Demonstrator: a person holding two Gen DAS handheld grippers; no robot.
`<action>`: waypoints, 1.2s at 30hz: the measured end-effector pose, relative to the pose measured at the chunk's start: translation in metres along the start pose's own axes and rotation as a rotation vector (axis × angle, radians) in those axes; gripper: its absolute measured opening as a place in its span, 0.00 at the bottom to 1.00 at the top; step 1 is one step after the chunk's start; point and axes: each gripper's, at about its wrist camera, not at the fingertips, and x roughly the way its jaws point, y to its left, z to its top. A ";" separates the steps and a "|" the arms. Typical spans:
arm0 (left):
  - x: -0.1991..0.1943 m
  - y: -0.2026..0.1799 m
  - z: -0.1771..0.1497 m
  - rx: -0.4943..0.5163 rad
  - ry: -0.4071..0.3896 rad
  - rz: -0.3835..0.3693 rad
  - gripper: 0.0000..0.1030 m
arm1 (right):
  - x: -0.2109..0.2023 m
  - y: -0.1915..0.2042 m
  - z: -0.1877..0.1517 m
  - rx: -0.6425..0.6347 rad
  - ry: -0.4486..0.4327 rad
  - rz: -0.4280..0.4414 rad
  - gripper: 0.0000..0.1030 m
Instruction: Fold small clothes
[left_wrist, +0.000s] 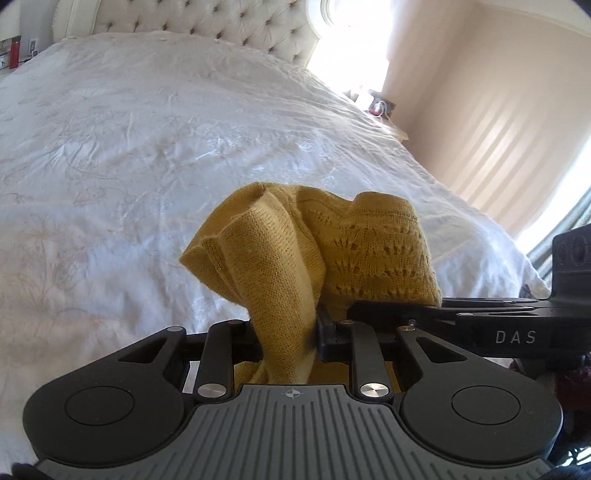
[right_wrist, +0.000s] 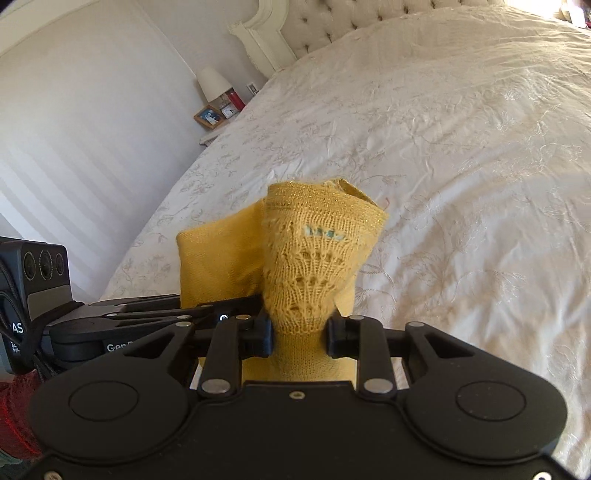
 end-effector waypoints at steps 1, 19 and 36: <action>-0.006 -0.008 -0.004 0.003 0.004 -0.009 0.23 | -0.009 0.002 -0.003 0.005 0.000 0.009 0.36; 0.061 0.023 -0.075 -0.085 0.226 0.337 0.44 | -0.017 -0.096 -0.051 0.013 0.092 -0.455 0.65; 0.049 -0.005 -0.172 -0.002 0.394 0.315 0.62 | 0.004 -0.092 -0.157 -0.071 0.457 -0.374 0.92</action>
